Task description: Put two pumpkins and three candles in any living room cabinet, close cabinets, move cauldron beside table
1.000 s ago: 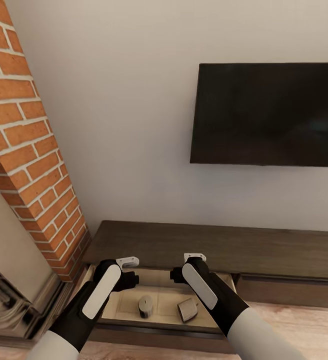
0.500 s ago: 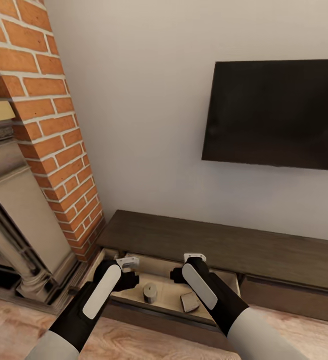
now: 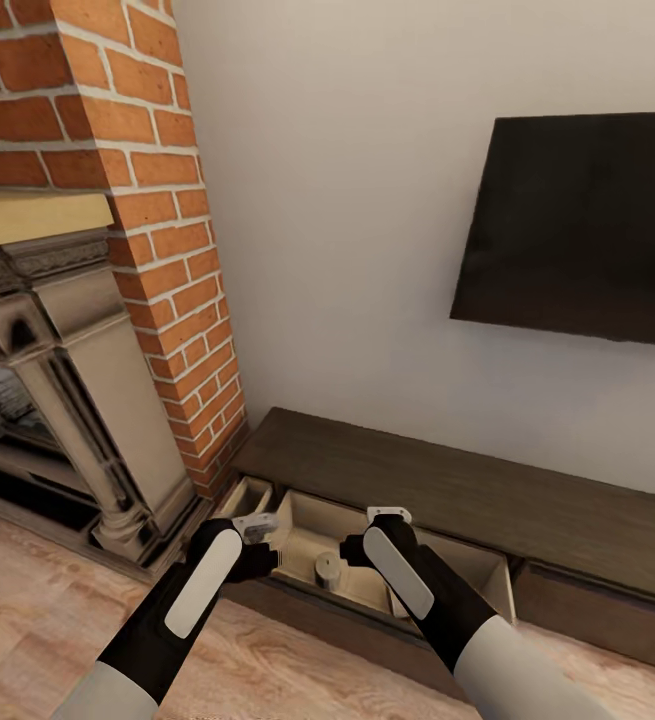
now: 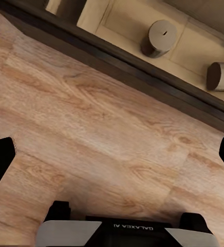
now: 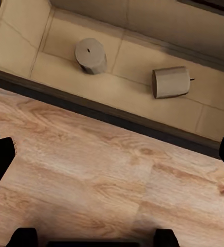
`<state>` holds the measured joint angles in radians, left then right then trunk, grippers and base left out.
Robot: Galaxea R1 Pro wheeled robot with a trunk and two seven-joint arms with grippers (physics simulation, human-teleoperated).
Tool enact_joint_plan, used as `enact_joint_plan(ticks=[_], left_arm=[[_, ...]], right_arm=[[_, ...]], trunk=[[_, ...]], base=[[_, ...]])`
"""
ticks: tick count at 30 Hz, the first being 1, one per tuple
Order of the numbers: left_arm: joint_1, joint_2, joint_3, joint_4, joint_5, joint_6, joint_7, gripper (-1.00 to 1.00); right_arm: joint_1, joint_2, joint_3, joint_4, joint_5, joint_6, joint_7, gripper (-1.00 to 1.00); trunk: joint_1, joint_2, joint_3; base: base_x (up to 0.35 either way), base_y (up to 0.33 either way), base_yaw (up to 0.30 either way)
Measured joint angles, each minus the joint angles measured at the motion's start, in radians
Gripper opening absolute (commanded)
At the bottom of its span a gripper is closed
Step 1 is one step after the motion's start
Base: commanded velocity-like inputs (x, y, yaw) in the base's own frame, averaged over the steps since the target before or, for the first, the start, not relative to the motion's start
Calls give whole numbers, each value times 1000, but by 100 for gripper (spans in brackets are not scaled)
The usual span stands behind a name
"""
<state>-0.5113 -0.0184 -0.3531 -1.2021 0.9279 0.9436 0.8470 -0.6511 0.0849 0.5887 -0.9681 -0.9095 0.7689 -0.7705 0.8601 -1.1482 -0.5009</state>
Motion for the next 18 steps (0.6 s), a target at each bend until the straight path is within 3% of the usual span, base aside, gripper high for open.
enact_joint_plan(ticks=[9,18], left_arm=[[0,0,0,0,0,0,0,100],[0,0,0,0,-1,0,0,100]], right_arm=[[0,1,0,0,3,0,0,100],[0,3,0,1,4,0,0,100]], trunk=[[0,0,-5],[0,0,-10]], base=[[-5,0,267],[-101,0,267]])
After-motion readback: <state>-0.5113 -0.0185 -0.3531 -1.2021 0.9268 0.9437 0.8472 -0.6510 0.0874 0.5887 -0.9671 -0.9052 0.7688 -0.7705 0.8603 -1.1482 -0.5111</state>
